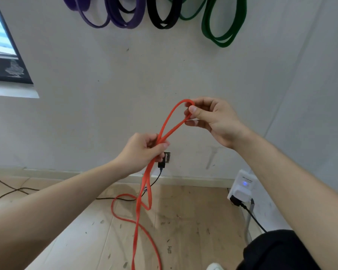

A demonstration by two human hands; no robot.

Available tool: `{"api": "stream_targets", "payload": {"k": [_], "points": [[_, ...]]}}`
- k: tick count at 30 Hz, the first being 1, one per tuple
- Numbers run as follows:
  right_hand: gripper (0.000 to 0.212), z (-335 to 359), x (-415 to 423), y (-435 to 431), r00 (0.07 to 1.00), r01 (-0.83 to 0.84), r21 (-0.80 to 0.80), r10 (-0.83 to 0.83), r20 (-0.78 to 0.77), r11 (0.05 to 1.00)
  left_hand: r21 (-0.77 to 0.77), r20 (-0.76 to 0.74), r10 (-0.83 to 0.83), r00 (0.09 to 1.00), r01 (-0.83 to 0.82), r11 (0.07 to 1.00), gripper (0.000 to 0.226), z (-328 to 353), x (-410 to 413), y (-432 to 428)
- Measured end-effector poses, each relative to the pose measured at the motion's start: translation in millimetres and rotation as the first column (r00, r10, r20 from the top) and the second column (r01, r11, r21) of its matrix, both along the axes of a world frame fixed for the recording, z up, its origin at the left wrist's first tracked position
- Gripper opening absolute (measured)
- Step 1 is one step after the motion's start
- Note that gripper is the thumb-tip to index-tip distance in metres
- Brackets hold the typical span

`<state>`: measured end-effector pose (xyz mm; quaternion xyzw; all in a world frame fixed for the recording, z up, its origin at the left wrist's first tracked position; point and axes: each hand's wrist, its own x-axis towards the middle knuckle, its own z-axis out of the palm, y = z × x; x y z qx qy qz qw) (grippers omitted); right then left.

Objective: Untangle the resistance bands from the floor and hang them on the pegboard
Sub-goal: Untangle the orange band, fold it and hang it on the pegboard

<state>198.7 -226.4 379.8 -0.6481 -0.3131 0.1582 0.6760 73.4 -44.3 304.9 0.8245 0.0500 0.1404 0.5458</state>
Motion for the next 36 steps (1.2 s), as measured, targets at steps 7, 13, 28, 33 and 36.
{"api": "stream_targets", "payload": {"k": [7,13,28,33,36], "points": [[0.03,-29.0,11.8,-10.5,0.998,-0.053,-0.262,0.043,-0.042,0.964,0.308,0.025,0.043,0.999,-0.048,0.95,0.018,15.5,-4.7,25.4],[0.064,-31.7,2.8,-10.6,0.945,-0.098,-0.634,0.271,0.182,0.767,0.575,-0.014,0.008,1.0,0.001,0.818,0.026,23.8,-12.4,35.0],[0.021,-29.5,-30.1,15.0,0.923,-0.241,-0.516,0.359,0.141,0.822,0.333,-0.098,-0.048,0.994,0.078,0.94,0.019,29.0,-19.3,31.7],[0.019,-20.2,-25.2,12.5,0.942,-0.202,-0.401,0.289,0.169,0.894,0.19,-0.115,-0.095,0.989,0.116,0.975,0.012,28.7,-25.1,30.8],[0.02,-13.6,-15.8,5.0,0.956,-0.108,-0.33,0.189,0.224,0.938,0.198,-0.118,-0.079,0.99,0.101,0.975,0.008,27.0,-26.6,33.1]]}}
